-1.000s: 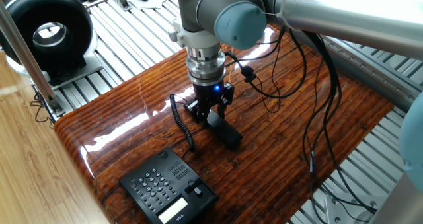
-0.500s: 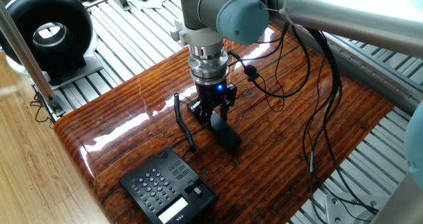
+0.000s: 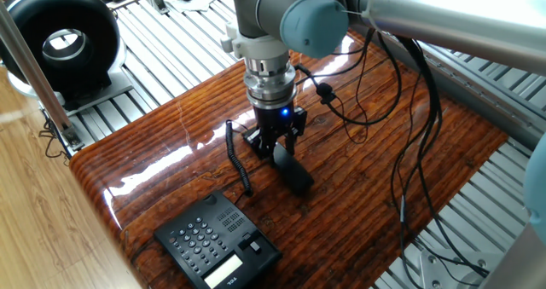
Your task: Place the handset of the telephone on the corresponding phone cradle
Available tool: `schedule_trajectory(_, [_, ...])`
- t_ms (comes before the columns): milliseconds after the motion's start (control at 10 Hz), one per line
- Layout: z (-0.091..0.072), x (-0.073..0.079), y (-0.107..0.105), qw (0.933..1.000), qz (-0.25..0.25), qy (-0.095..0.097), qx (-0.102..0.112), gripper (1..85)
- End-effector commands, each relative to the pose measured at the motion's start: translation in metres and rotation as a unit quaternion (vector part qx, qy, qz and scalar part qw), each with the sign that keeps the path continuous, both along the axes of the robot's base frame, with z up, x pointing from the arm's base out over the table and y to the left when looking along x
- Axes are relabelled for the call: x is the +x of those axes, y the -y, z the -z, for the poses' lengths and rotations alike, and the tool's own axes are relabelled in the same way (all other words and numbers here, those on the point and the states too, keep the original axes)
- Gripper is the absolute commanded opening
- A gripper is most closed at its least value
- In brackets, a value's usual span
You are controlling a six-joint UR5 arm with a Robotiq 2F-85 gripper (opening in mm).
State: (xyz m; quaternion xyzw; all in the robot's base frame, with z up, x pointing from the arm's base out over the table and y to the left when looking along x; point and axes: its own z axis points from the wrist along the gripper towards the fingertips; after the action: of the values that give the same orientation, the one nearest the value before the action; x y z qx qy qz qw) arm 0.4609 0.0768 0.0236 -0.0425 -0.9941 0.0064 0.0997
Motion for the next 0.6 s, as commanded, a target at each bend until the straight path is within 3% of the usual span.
schedule_trajectory(0, [-0.007,0.004,-0.001,1.0,0.008,0.004,0.0,24.3])
schedule_trajectory(200, [-0.027,0.01,-0.009,0.9999,0.013,0.001,0.001,21.0])
schedule_trajectory(500, [-0.068,0.023,-0.043,0.9998,0.008,-0.009,0.016,19.3])
